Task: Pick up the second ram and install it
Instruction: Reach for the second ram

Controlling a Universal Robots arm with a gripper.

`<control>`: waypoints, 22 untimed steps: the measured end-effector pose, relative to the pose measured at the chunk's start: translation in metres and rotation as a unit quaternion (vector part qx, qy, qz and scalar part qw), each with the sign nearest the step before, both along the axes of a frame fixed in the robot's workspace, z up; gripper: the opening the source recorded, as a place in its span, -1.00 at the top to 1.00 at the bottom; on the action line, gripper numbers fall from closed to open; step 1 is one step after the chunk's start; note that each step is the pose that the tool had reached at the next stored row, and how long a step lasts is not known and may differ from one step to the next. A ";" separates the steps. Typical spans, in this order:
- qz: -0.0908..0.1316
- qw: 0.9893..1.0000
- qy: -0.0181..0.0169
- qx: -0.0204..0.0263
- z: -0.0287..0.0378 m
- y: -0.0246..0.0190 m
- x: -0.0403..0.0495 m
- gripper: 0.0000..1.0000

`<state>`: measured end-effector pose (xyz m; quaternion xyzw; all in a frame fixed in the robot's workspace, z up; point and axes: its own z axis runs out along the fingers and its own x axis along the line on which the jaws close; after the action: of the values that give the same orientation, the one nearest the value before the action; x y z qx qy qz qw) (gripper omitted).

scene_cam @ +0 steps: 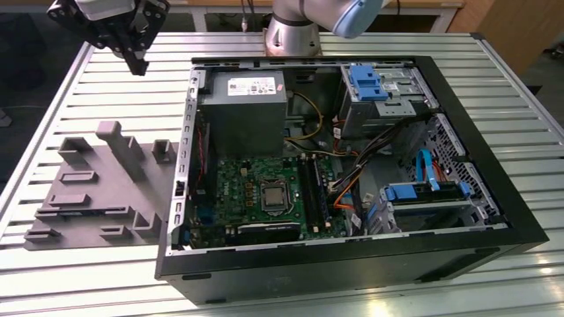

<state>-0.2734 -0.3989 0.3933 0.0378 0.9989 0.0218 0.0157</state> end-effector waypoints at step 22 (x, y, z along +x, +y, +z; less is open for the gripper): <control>0.000 1.000 0.000 0.000 0.0000 0.0000 -0.0243 0.79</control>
<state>-0.2976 -0.3989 0.3933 0.0378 0.9989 0.0218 0.0160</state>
